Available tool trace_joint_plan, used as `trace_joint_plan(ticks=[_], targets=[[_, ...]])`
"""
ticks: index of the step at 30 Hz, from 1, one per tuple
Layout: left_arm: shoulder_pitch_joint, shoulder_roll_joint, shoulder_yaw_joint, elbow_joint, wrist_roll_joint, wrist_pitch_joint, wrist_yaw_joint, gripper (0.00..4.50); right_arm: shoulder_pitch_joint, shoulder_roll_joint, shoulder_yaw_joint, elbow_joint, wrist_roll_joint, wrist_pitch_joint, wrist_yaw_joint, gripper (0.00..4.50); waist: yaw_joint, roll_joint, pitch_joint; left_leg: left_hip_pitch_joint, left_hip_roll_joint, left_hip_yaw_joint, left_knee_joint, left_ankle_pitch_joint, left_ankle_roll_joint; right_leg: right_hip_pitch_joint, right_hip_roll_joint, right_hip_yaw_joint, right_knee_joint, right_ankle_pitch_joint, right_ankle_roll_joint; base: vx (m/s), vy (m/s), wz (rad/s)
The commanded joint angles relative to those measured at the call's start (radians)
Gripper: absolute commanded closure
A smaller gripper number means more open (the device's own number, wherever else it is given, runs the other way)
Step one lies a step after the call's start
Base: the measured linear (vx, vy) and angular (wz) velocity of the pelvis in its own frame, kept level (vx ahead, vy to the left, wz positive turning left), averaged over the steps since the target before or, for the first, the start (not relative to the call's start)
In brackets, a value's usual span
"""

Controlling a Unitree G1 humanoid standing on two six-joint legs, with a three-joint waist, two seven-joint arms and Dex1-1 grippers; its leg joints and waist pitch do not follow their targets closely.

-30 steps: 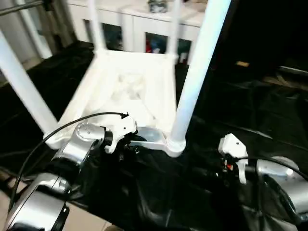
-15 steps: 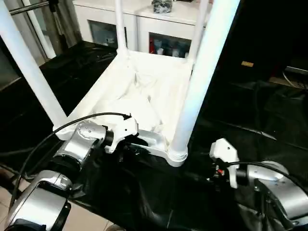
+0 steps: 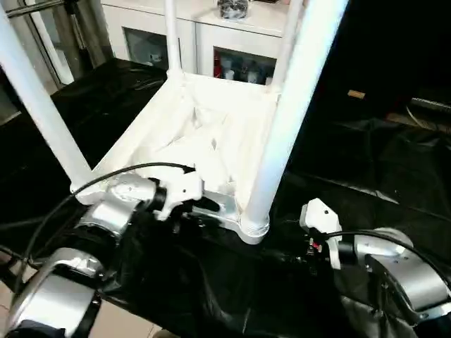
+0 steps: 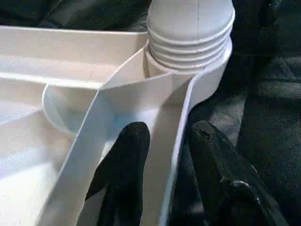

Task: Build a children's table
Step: Rotate leg to tighten

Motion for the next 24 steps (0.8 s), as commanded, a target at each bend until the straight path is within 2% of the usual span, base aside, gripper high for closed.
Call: trace_joint_plan(ticks=[1,6,7,9,13,14,15,17,19,21,22,23,24], targets=[[-0.028,-0.001,-0.014,0.028,0.021,-0.023,-0.007,2.80,0.018,-0.012,-0.026,-0.025,0.013,0.009,-0.009,0.98,-0.001,0.003,-0.068,0.014,0.022,-0.013,-0.065,-0.225,0.018,0.052,-0.057,0.037,-0.070,-0.142,-0.223,0.000,0.000,0.00],[-0.040,0.001,-0.001,0.047,0.022,-0.032,-0.009,2.80,0.037,-0.026,-0.029,-0.036,0.019,0.007,0.004,0.98,-0.005,0.007,-0.067,0.013,0.024,-0.015,-0.068,-0.242,0.020,0.051,-0.057,0.036,-0.072,-0.183,-0.221,0.000,0.000,0.00],[-0.044,0.006,0.000,0.055,0.025,-0.038,-0.011,2.80,0.038,-0.027,-0.031,-0.038,0.023,0.008,0.005,0.98,-0.005,0.013,-0.066,0.015,0.024,-0.015,-0.067,-0.251,0.018,0.049,-0.058,0.036,-0.074,-0.193,-0.222,0.000,0.000,0.00],[-0.049,0.008,0.000,0.064,0.028,-0.041,-0.016,2.80,0.040,-0.029,-0.032,-0.037,0.025,0.007,0.007,0.98,-0.005,0.010,-0.066,0.017,0.023,-0.014,-0.067,-0.259,0.019,0.049,-0.056,0.036,-0.076,-0.195,-0.223,0.000,0.000,0.00],[-0.054,0.010,-0.004,0.080,0.028,-0.029,-0.050,3.15,0.045,-0.035,-0.035,-0.035,0.027,0.003,0.011,0.98,-0.002,0.012,-0.068,0.017,0.024,-0.014,-0.066,-0.247,0.019,0.049,-0.055,0.036,-0.073,-0.170,-0.232,0.000,0.000,0.00],[-0.055,0.008,-0.007,0.090,0.034,-0.039,-0.050,3.18,0.046,-0.036,-0.035,-0.032,0.026,0.002,0.010,0.98,-0.002,0.021,-0.068,0.017,0.025,-0.014,-0.066,-0.249,0.019,0.049,-0.056,0.036,-0.071,-0.162,-0.239,0.000,0.000,0.00],[-0.055,0.008,-0.007,0.090,0.034,-0.039,-0.050,3.28,0.046,-0.036,-0.035,-0.032,0.026,0.002,0.010,0.98,-0.003,0.017,-0.069,0.017,0.024,-0.013,-0.065,-0.250,0.020,0.049,-0.055,0.035,-0.071,-0.152,-0.242,0.000,0.000,0.00],[-0.061,0.005,-0.008,0.109,0.042,-0.053,-0.043,3.53,0.042,-0.036,-0.032,-0.028,0.023,0.000,0.005,0.98,-0.004,0.024,-0.068,0.017,0.023,-0.013,-0.065,-0.258,0.020,0.049,-0.054,0.035,-0.074,-0.150,-0.243,0.000,0.000,0.00],[-0.064,0.002,-0.008,0.119,0.045,-0.059,-0.040,3.62,0.041,-0.036,-0.032,-0.027,0.022,-0.001,0.004,0.98,-0.003,0.023,-0.070,0.016,0.022,-0.014,-0.064,-0.253,0.020,0.052,-0.055,0.035,-0.071,-0.148,-0.244,0.000,0.000,0.00],[-0.073,-0.003,-0.008,0.138,0.049,-0.065,-0.042,3.71,0.043,-0.035,-0.032,-0.031,0.021,-0.001,0.003,0.98,-0.003,0.029,-0.070,0.016,0.023,-0.014,-0.064,-0.247,0.021,0.052,-0.055,0.035,-0.072,-0.144,-0.245,0.000,0.000,0.00],[-0.073,-0.003,-0.008,0.138,0.049,-0.065,-0.043,3.83,0.044,-0.035,-0.032,-0.032,0.021,-0.001,0.003,0.98,-0.004,0.025,-0.070,0.015,0.021,-0.013,-0.063,-0.244,0.023,0.053,-0.054,0.035,-0.071,-0.140,-0.246,0.000,0.000,0.00],[-0.076,-0.005,-0.009,0.144,0.051,-0.066,-0.046,3.94,0.047,-0.036,-0.033,-0.034,0.020,-0.002,0.002,0.98,-0.003,0.025,-0.070,0.015,0.022,-0.014,-0.063,-0.241,0.026,0.054,-0.055,0.035,-0.071,-0.143,-0.246,0.000,0.000,0.00],[-0.079,-0.006,-0.010,0.150,0.053,-0.066,-0.050,4.00,0.053,-0.038,-0.033,-0.039,0.020,-0.005,0.002,0.98,-0.002,0.034,-0.070,0.015,0.022,-0.015,-0.063,-0.243,0.025,0.052,-0.056,0.035,-0.072,-0.147,-0.246,0.000,0.000,0.00]])
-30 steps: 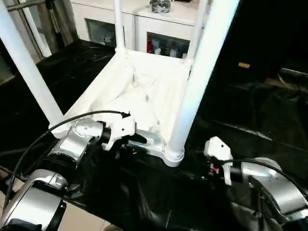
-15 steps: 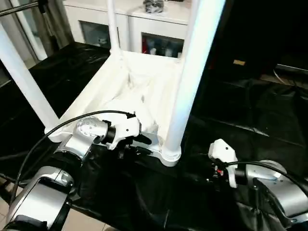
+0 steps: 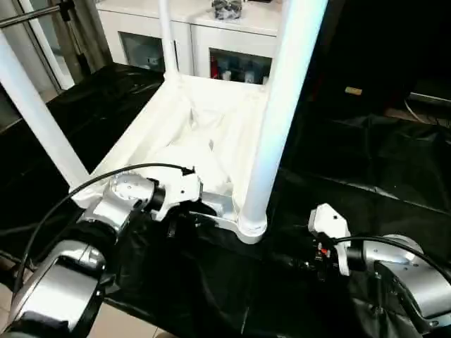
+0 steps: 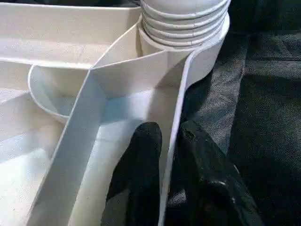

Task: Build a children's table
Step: Rotate leg to tighten

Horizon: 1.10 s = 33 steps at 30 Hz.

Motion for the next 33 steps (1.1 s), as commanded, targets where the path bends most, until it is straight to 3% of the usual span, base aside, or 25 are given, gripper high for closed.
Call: trace_joint_plan(ticks=[1,5,10,13,15,17,19,20,21,22,23,24,25,26,28,29,30,31,33], targets=[[-0.020,-0.003,-0.009,0.016,0.006,-0.005,-0.004,4.06,0.012,-0.013,-0.012,-0.035,0.002,-0.005,-0.005,0.98,-0.002,0.008,-0.068,0.015,0.023,-0.014,-0.064,-0.247,0.024,0.052,-0.055,0.034,-0.073,-0.149,-0.246,0.000,0.000,0.00],[-0.028,-0.007,-0.010,0.040,0.014,-0.014,-0.007,4.34,0.018,-0.015,-0.014,-0.036,0.002,-0.007,-0.006,0.98,-0.005,0.010,-0.069,0.012,0.021,-0.015,-0.064,-0.247,0.028,0.056,-0.055,0.033,-0.072,-0.140,-0.249,0.000,0.000,0.00],[-0.026,-0.006,-0.014,0.054,0.027,-0.009,-0.011,4.49,0.027,-0.012,-0.012,-0.043,0.002,-0.006,-0.011,0.98,-0.020,0.010,-0.068,0.008,0.018,-0.016,-0.064,-0.252,0.036,0.056,-0.054,0.032,-0.078,-0.194,-0.236,0.000,0.000,0.00],[-0.017,-0.007,-0.007,0.047,0.024,0.030,-0.006,4.49,0.029,-0.001,-0.019,-0.044,0.019,0.013,-0.017,0.98,-0.027,0.012,-0.067,0.011,0.019,-0.015,-0.065,-0.266,0.037,0.052,-0.054,0.032,-0.083,-0.228,-0.234,0.000,0.000,0.00],[0.017,-0.018,0.016,0.011,0.004,0.101,0.021,4.50,0.025,0.033,-0.041,-0.044,0.055,0.042,-0.039,0.65,-0.028,0.011,-0.066,0.010,0.019,-0.015,-0.065,-0.266,0.039,0.052,-0.055,0.032,-0.084,-0.242,-0.236,0.000,0.000,0.00],[0.055,-0.039,0.044,-0.037,-0.026,0.170,0.069,4.50,0.017,0.067,-0.061,-0.042,0.090,0.059,-0.057,0.62,-0.032,0.000,-0.065,0.011,0.021,-0.015,-0.066,-0.269,0.042,0.050,-0.055,0.032,-0.084,-0.263,-0.234,0.000,0.000,0.00],[0.078,-0.053,0.055,-0.072,-0.046,0.206,0.084,4.50,0.010,0.082,-0.065,-0.037,0.098,0.055,-0.064,0.35,-0.032,0.005,-0.067,0.011,0.022,-0.015,-0.066,-0.263,0.043,0.050,-0.056,0.033,-0.083,-0.264,-0.234,0.000,0.000,0.00],[0.115,-0.060,0.048,-0.129,-0.052,0.243,0.092,4.50,-0.007,0.100,-0.062,-0.023,0.094,0.039,-0.075,0.26,-0.031,-0.020,-0.067,0.007,0.022,-0.017,-0.065,-0.236,0.052,0.050,-0.058,0.032,-0.079,-0.266,-0.228,0.000,0.000,0.00],[0.129,-0.058,0.040,-0.150,-0.044,0.251,0.093,4.50,-0.015,0.107,-0.058,-0.016,0.089,0.033,-0.080,0.22,-0.035,-0.010,-0.064,0.004,0.022,-0.016,-0.067,-0.232,0.054,0.048,-0.059,0.033,-0.082,-0.286,-0.218,0.000,0.000,0.00],[0.129,-0.058,0.040,-0.150,-0.044,0.251,0.093,4.50,-0.015,0.107,-0.058,-0.016,0.089,0.033,-0.080,0.17,-0.035,-0.010,-0.064,0.004,0.022,-0.016,-0.067,-0.232,0.054,0.048,-0.059,0.033,-0.082,-0.286,-0.218,0.000,0.000,0.00],[0.144,-0.056,0.025,-0.168,-0.020,0.258,0.116,4.50,-0.035,0.118,-0.046,0.004,0.066,0.010,-0.092,0.08,-0.035,-0.015,-0.065,0.005,0.019,-0.016,-0.065,-0.240,0.052,0.046,-0.059,0.031,-0.088,-0.348,-0.184,0.000,0.000,0.00],[0.152,-0.057,0.020,-0.176,-0.008,0.267,0.131,4.50,-0.049,0.126,-0.040,0.019,0.052,-0.003,-0.102,0.08,-0.038,-0.022,-0.064,0.003,0.019,-0.016,-0.066,-0.240,0.051,0.044,-0.060,0.031,-0.089,-0.359,-0.179,0.000,0.000,0.00],[0.165,-0.061,0.020,-0.195,0.002,0.292,0.146,4.50,-0.071,0.141,-0.034,0.046,0.037,-0.015,-0.118,0.08,-0.040,-0.019,-0.063,0.003,0.019,-0.018,-0.068,-0.236,0.047,0.043,-0.060,0.031,-0.089,-0.378,-0.168,0.000,0.000,0.00],[0.170,-0.061,0.021,-0.204,0.007,0.304,0.156,4.50,-0.086,0.150,-0.033,0.067,0.028,-0.028,-0.127,0.08,-0.044,-0.022,-0.061,0.006,0.019,-0.016,-0.069,-0.248,0.045,0.037,-0.057,0.031,-0.095,-0.397,-0.162,0.000,0.000,0.00],[0.180,-0.062,0.025,-0.229,0.013,0.319,0.175,4.50,-0.123,0.171,-0.035,0.120,0.001,-0.046,-0.168,0.08,-0.044,-0.018,-0.061,0.008,0.020,-0.017,-0.070,-0.258,0.040,0.036,-0.058,0.032,-0.095,-0.404,-0.160,0.000,0.000,0.00],[0.189,-0.064,0.032,-0.254,0.013,0.336,0.192,4.50,-0.152,0.189,-0.040,0.160,-0.012,-0.053,-0.199,0.08,-0.049,-0.032,-0.061,0.003,0.021,-0.019,-0.073,-0.254,0.035,0.038,-0.061,0.031,-0.091,-0.408,-0.161,0.000,0.000,0.00],[0.192,-0.065,0.034,-0.261,0.012,0.340,0.196,4.50,-0.159,0.194,-0.042,0.170,-0.014,-0.054,-0.207,0.08,-0.050,-0.028,-0.060,0.003,0.020,-0.020,-0.073,-0.252,0.033,0.037,-0.060,0.030,-0.091,-0.414,-0.157,0.000,0.000,0.00],[0.203,-0.068,0.043,-0.292,0.003,0.358,0.207,4.50,-0.180,0.207,-0.046,0.197,-0.009,-0.053,-0.213,0.08,-0.047,-0.035,-0.062,0.010,0.021,-0.016,-0.071,-0.253,0.035,0.032,-0.060,0.033,-0.094,-0.410,-0.151,0.000,0.000,0.00],[0.210,-0.069,0.047,-0.308,-0.003,0.368,0.211,4.50,-0.189,0.212,-0.047,0.208,-0.005,-0.052,-0.211,0.08,-0.045,-0.031,-0.063,0.009,0.022,-0.016,-0.071,-0.244,0.037,0.035,-0.060,0.035,-0.089,-0.370,-0.161,0.000,0.000,0.00]])
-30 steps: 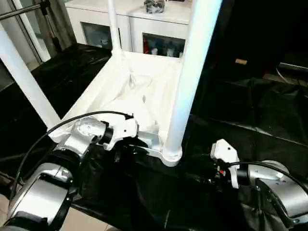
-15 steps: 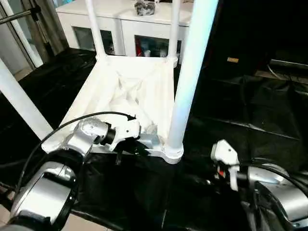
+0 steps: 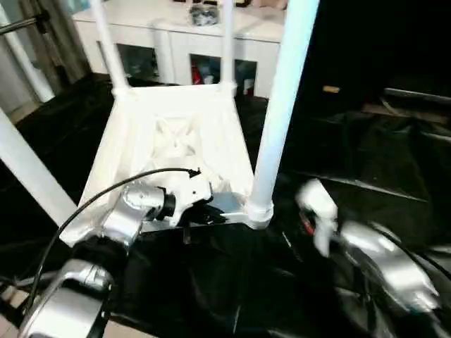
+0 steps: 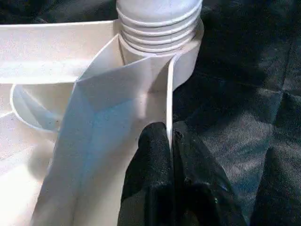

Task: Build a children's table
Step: Rotate leg to tighten

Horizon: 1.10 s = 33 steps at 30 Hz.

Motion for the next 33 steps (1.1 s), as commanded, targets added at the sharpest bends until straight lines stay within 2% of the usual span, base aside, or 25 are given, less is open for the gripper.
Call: trace_joint_plan(ticks=[1,2,3,5,6,7,8,10,11,13,15,16,19,22,23,25,28,31,33], targets=[[0.052,-0.010,0.005,0.003,-0.017,0.034,0.035,4.50,-0.010,-0.001,-0.004,0.032,-0.005,-0.011,-0.006,0.08,0.007,-0.031,-0.051,0.005,0.024,-0.013,-0.070,-0.233,0.041,0.035,-0.056,0.035,-0.085,-0.323,-0.174,0.000,0.000,0.00],[0.058,-0.009,0.006,-0.010,-0.021,0.035,0.039,4.50,-0.017,0.001,-0.002,0.042,-0.008,-0.017,-0.005,0.08,0.007,-0.026,-0.051,0.000,0.023,-0.015,-0.071,-0.216,0.045,0.040,-0.057,0.034,-0.079,-0.289,-0.184,0.000,0.000,0.00],[0.069,-0.006,0.005,-0.027,-0.021,0.044,0.042,4.50,-0.032,0.008,-0.003,0.065,-0.011,-0.032,-0.001,0.08,0.006,-0.040,-0.054,0.000,0.023,-0.012,-0.069,-0.211,0.049,0.040,-0.056,0.033,-0.079,-0.281,-0.183,0.000,0.000,0.00],[0.083,-0.001,0.004,-0.044,-0.022,0.049,0.041,4.50,-0.060,0.022,-0.005,0.103,-0.008,-0.051,0.013,0.08,0.007,-0.034,-0.055,0.000,0.023,-0.011,-0.067,-0.196,0.055,0.038,-0.059,0.035,-0.077,-0.264,-0.190,0.000,0.000,0.00],[0.087,0.001,0.004,-0.044,-0.022,0.046,0.039,4.50,-0.072,0.024,-0.001,0.118,-0.010,-0.061,0.022,0.08,0.006,-0.042,-0.054,0.000,0.023,-0.010,-0.067,-0.196,0.058,0.038,-0.057,0.034,-0.077,-0.259,-0.192,0.000,0.000,0.00],[0.087,0.001,0.004,-0.044,-0.022,0.046,0.039,4.50,-0.072,0.024,-0.001,0.118,-0.010,-0.061,0.022,0.08,0.007,-0.039,-0.053,0.001,0.023,-0.011,-0.069,-0.202,0.056,0.038,-0.058,0.034,-0.077,-0.269,-0.190,0.000,0.000,0.00],[0.091,0.004,0.006,-0.049,-0.019,0.049,0.040,4.50,-0.092,0.025,0.008,0.150,-0.019,-0.080,0.041,0.25,0.005,-0.043,-0.053,0.003,0.024,-0.011,-0.068,-0.211,0.054,0.036,-0.058,0.034,-0.078,-0.279,-0.188,0.000,0.000,0.00],[0.090,0.010,0.011,-0.053,-0.022,0.042,0.033,4.50,-0.114,0.020,0.020,0.192,-0.033,-0.099,0.062,0.25,0.006,-0.043,-0.052,0.003,0.024,-0.012,-0.069,-0.221,0.048,0.036,-0.059,0.035,-0.079,-0.301,-0.182,0.000,0.000,0.00],[0.089,0.012,0.014,-0.056,-0.023,0.044,0.031,4.50,-0.122,0.019,0.024,0.207,-0.038,-0.106,0.068,0.48,0.005,-0.045,-0.053,0.004,0.025,-0.012,-0.070,-0.223,0.046,0.035,-0.060,0.034,-0.079,-0.302,-0.183,0.000,0.000,0.00],[0.088,0.017,0.016,-0.060,-0.024,0.049,0.028,4.50,-0.133,0.017,0.032,0.226,-0.042,-0.113,0.083,0.60,0.005,-0.044,-0.052,0.005,0.025,-0.011,-0.070,-0.223,0.043,0.035,-0.058,0.036,-0.080,-0.291,-0.186,0.000,0.000,0.00],[0.090,0.023,0.016,-0.069,-0.023,0.055,0.027,4.50,-0.145,0.017,0.038,0.248,-0.044,-0.122,0.097,0.76,0.004,-0.052,-0.053,0.003,0.025,-0.010,-0.070,-0.221,0.045,0.037,-0.057,0.036,-0.078,-0.275,-0.188,0.000,0.000,0.00],[0.092,0.027,0.015,-0.075,-0.022,0.059,0.024,4.50,-0.153,0.017,0.041,0.263,-0.047,-0.130,0.106,0.89,0.004,-0.050,-0.052,0.002,0.025,-0.011,-0.070,-0.221,0.046,0.037,-0.058,0.035,-0.077,-0.278,-0.192,0.000,0.000,0.00],[0.092,0.038,0.009,-0.081,-0.018,0.056,0.015,4.50,-0.179,0.020,0.047,0.318,-0.057,-0.160,0.136,1.11,0.002,-0.057,-0.052,0.001,0.025,-0.011,-0.069,-0.226,0.047,0.037,-0.060,0.035,-0.078,-0.303,-0.187,0.000,0.000,0.00],[0.090,0.042,0.008,-0.078,-0.016,0.053,0.013,4.50,-0.188,0.019,0.050,0.337,-0.060,-0.168,0.147,1.31,0.002,-0.056,-0.052,0.003,0.026,-0.011,-0.070,-0.218,0.047,0.035,-0.058,0.035,-0.076,-0.282,-0.194,0.000,0.000,0.00],[0.088,0.047,0.008,-0.077,-0.014,0.051,0.011,4.50,-0.194,0.022,0.051,0.352,-0.059,-0.172,0.152,1.43,0.001,-0.062,-0.051,0.002,0.026,-0.010,-0.070,-0.219,0.049,0.036,-0.058,0.035,-0.077,-0.281,-0.194,0.000,0.000,0.00],[0.086,0.050,0.008,-0.077,-0.014,0.052,0.008,4.50,-0.200,0.026,0.052,0.366,-0.059,-0.178,0.154,1.67,0.001,-0.060,-0.050,0.001,0.026,-0.012,-0.072,-0.229,0.045,0.036,-0.060,0.035,-0.078,-0.305,-0.187,0.000,0.000,0.00],[0.085,0.050,0.011,-0.080,-0.017,0.060,0.011,4.50,-0.207,0.036,0.052,0.392,-0.064,-0.192,0.160,1.74,0.000,-0.060,-0.048,0.001,0.026,-0.013,-0.073,-0.242,0.038,0.035,-0.060,0.035,-0.081,-0.334,-0.181,0.000,0.000,0.00],[0.081,0.031,0.023,-0.084,-0.010,0.081,0.068,4.50,-0.194,0.062,0.040,0.416,-0.075,-0.210,0.104,1.81,-0.001,-0.063,-0.046,0.002,0.026,-0.015,-0.076,-0.261,0.028,0.033,-0.060,0.035,-0.083,-0.358,-0.174,0.000,0.000,0.00],[0.073,-0.007,0.023,-0.086,0.003,0.108,0.133,4.50,-0.173,0.106,0.012,0.434,-0.084,-0.231,-0.013,1.83,-0.003,-0.062,-0.044,0.003,0.027,-0.016,-0.079,-0.280,0.017,0.032,-0.062,0.035,-0.087,-0.391,-0.164,0.000,0.000,0.00]])
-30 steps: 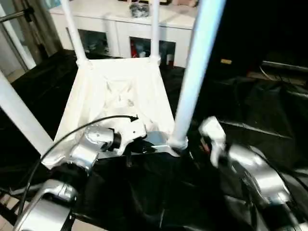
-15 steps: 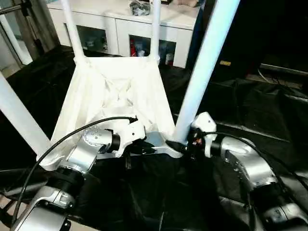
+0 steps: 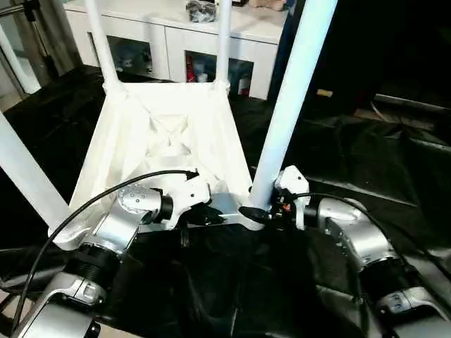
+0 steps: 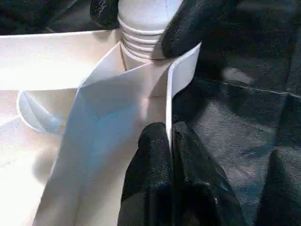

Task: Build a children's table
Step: Rotate leg to tighten

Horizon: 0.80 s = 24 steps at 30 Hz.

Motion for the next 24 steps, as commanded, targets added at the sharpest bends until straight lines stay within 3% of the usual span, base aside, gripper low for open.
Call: trace_joint_plan(ticks=[1,3,5,7,9,11,12,13,16,17,18,19,21,24], targets=[[0.019,-0.051,0.016,0.032,0.002,0.052,0.106,4.50,0.028,0.039,-0.032,0.030,-0.027,-0.007,-0.138,1.83,0.007,-0.007,-0.042,0.002,0.025,-0.020,-0.078,-0.294,0.004,0.031,-0.061,0.034,-0.091,-0.421,-0.154,0.000,0.000,0.00],[0.015,-0.075,0.015,0.029,0.007,0.064,0.137,4.50,0.039,0.063,-0.042,0.032,-0.032,-0.002,-0.197,1.83,0.005,-0.009,-0.043,0.006,0.024,-0.020,-0.078,-0.312,-0.006,0.029,-0.061,0.036,-0.095,-0.444,-0.144,0.000,0.000,0.00],[0.004,-0.146,0.016,0.023,0.023,0.097,0.240,4.50,0.058,0.138,-0.051,0.045,-0.060,0.014,-0.358,1.84,0.006,0.006,-0.042,0.015,0.023,-0.018,-0.077,-0.340,-0.010,0.020,-0.056,0.038,-0.100,-0.430,-0.149,0.000,0.000,0.00],[-0.003,-0.192,0.019,0.018,0.025,0.116,0.295,4.50,0.056,0.194,-0.061,0.064,-0.076,0.040,-0.473,1.84,0.005,0.003,-0.045,0.012,0.020,-0.021,-0.080,-0.342,-0.018,0.025,-0.054,0.036,-0.097,-0.433,-0.145,0.000,0.000,0.00],[-0.006,-0.220,0.011,0.014,0.026,0.117,0.316,4.50,0.054,0.246,-0.055,0.070,-0.068,0.045,-0.492,1.84,0.004,0.007,-0.045,0.016,0.020,-0.020,-0.079,-0.357,-0.019,0.020,-0.054,0.036,-0.101,-0.440,-0.140,0.000,0.000,0.00],[-0.006,-0.232,0.001,0.012,0.033,0.108,0.321,4.50,0.061,0.274,-0.031,0.055,-0.072,0.034,-0.471,1.84,0.004,0.004,-0.045,0.013,0.019,-0.021,-0.081,-0.377,-0.009,0.020,-0.052,0.035,-0.105,-0.446,-0.126,0.000,0.000,0.00],[-0.003,-0.234,-0.008,0.008,0.037,0.100,0.312,4.50,0.068,0.283,-0.006,0.039,-0.080,0.026,-0.444,1.49,0.004,0.003,-0.045,0.012,0.018,-0.021,-0.081,-0.380,-0.007,0.020,-0.052,0.035,-0.106,-0.450,-0.122,0.000,0.000,0.00],[0.000,-0.234,-0.013,0.005,0.038,0.094,0.303,4.50,0.072,0.286,0.010,0.028,-0.085,0.021,-0.422,1.28,0.003,0.008,-0.044,0.012,0.020,-0.023,-0.083,-0.388,-0.008,0.020,-0.052,0.035,-0.107,-0.452,-0.118,0.000,0.000,0.00],[0.013,-0.221,-0.022,-0.013,0.031,0.073,0.269,4.50,0.078,0.283,0.011,0.008,-0.073,0.028,-0.387,1.11,0.004,0.004,-0.045,0.008,0.020,-0.023,-0.084,-0.378,0.001,0.023,-0.053,0.036,-0.106,-0.441,-0.115,0.000,0.000,0.00],[0.020,-0.207,-0.026,-0.022,0.026,0.064,0.248,4.50,0.077,0.272,-0.001,0.000,-0.061,0.032,-0.373,0.80,0.004,0.004,-0.046,0.007,0.020,-0.023,-0.085,-0.373,0.003,0.024,-0.053,0.036,-0.105,-0.436,-0.117,0.000,0.000,0.00],[0.020,-0.207,-0.026,-0.022,0.026,0.064,0.248,4.50,0.077,0.272,-0.001,0.000,-0.061,0.032,-0.373,0.80,0.004,0.004,-0.046,0.006,0.021,-0.023,-0.085,-0.369,0.003,0.024,-0.054,0.036,-0.104,-0.432,-0.118,0.000,0.000,0.00],[0.030,-0.190,-0.027,-0.032,0.017,0.050,0.219,4.50,0.075,0.249,-0.001,-0.006,-0.063,0.028,-0.354,0.71,0.003,-0.004,-0.046,0.007,0.021,-0.022,-0.085,-0.363,0.007,0.024,-0.054,0.036,-0.105,-0.428,-0.120,0.000,0.000,0.00],[0.047,-0.159,-0.026,-0.049,0.003,0.038,0.177,4.50,0.069,0.206,-0.001,-0.014,-0.067,0.023,-0.308,0.67,0.004,0.001,-0.046,0.003,0.021,-0.022,-0.086,-0.352,0.012,0.028,-0.055,0.036,-0.103,-0.425,-0.121,0.000,0.000,0.00],[0.066,-0.120,-0.022,-0.067,-0.019,0.019,0.110,4.50,0.063,0.143,0.007,-0.028,-0.058,0.008,-0.194,0.67,0.009,0.000,-0.048,0.006,0.024,-0.020,-0.084,-0.342,0.022,0.027,-0.057,0.038,-0.104,-0.420,-0.127,0.000,0.000,0.00]])
